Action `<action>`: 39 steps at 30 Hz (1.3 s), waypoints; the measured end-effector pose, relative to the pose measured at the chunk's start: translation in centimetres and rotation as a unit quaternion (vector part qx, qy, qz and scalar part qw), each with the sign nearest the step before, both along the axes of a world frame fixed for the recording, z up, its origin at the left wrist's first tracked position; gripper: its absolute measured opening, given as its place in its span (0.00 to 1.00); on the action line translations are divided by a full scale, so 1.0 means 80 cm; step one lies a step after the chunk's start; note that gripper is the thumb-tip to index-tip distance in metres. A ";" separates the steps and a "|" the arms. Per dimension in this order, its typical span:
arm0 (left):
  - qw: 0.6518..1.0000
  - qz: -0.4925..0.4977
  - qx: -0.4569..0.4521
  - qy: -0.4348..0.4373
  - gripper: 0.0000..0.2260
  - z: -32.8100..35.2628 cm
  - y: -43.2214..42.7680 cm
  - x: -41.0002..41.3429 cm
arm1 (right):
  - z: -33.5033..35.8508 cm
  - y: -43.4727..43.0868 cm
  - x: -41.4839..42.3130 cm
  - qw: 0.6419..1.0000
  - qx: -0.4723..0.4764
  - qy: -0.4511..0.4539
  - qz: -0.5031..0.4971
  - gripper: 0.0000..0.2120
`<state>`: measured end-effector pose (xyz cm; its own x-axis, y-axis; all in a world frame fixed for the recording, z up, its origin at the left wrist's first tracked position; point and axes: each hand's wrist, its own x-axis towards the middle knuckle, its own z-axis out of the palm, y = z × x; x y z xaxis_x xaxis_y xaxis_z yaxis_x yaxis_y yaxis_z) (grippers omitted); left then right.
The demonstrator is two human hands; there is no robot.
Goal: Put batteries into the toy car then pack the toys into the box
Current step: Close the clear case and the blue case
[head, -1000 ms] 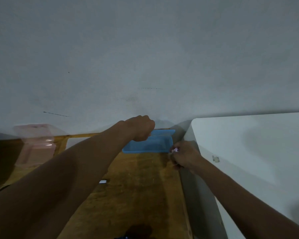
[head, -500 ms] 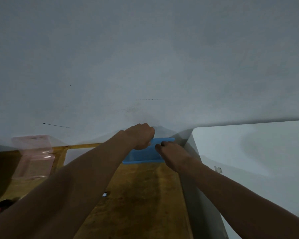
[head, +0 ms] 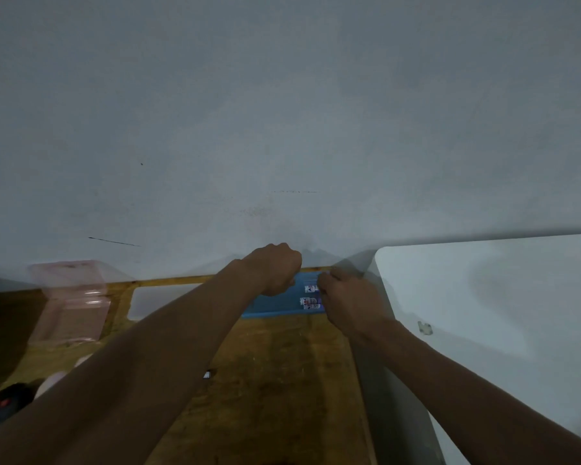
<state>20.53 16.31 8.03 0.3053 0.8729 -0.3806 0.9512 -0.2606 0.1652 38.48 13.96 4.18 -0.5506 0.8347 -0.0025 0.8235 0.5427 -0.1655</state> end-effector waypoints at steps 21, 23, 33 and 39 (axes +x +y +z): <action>0.973 0.137 0.170 -0.073 0.19 -0.074 -0.123 -0.035 | -0.043 -0.010 0.024 0.995 -0.096 0.019 -0.030 0.19; 0.972 0.142 0.175 -0.070 0.20 -0.080 -0.125 -0.035 | -0.050 -0.008 0.031 0.997 -0.080 -0.016 -0.007 0.20; 0.973 0.120 0.181 -0.074 0.20 -0.082 -0.125 -0.047 | -0.059 -0.004 0.033 0.998 -0.061 -0.016 -0.005 0.19; 0.975 0.100 0.192 -0.051 0.19 -0.089 -0.126 -0.048 | -0.067 -0.004 0.031 1.000 -0.015 0.003 0.008 0.15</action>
